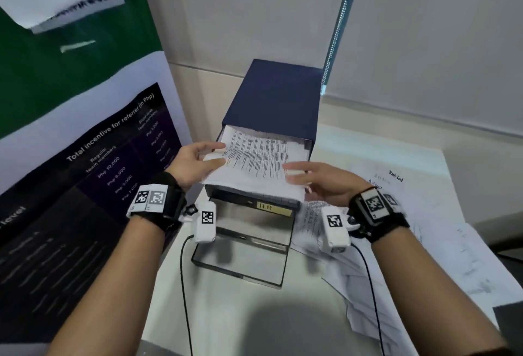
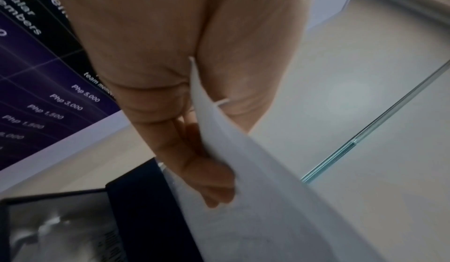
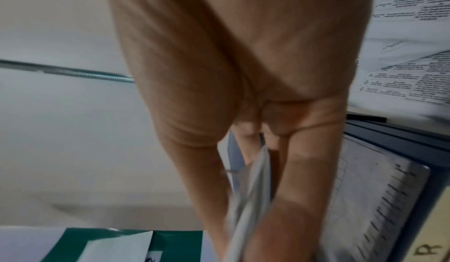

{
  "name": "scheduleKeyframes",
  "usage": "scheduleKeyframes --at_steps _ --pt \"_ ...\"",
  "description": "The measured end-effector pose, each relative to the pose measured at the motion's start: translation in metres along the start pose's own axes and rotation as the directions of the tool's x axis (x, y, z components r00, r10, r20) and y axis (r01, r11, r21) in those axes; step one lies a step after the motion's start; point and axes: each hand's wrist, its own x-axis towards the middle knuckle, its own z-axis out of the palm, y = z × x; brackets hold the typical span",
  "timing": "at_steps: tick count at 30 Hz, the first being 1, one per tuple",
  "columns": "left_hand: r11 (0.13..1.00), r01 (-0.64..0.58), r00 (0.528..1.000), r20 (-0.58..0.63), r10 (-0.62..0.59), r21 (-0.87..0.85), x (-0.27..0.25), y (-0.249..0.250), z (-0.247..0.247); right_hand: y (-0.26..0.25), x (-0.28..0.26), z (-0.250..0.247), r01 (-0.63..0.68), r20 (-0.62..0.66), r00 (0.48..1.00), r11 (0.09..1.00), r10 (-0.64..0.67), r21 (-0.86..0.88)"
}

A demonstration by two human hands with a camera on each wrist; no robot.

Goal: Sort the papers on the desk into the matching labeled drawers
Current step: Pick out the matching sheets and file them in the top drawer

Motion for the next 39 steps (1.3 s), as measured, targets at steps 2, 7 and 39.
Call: scheduleKeyframes --at_steps 2,7,39 --pt "1.0 -0.004 1.0 -0.029 0.005 0.021 0.014 -0.005 0.007 0.001 -0.001 -0.003 -0.007 0.064 0.998 0.999 0.004 0.053" --pt "0.951 -0.08 0.951 -0.263 0.163 0.3 0.041 -0.008 0.029 -0.013 0.029 -0.006 0.079 -0.182 0.983 0.973 -0.038 0.219" --pt "0.824 -0.356 0.773 0.635 -0.006 0.441 0.026 -0.047 0.29 0.265 -0.018 -0.142 -0.279 -0.357 0.926 0.422 -0.119 -0.863"
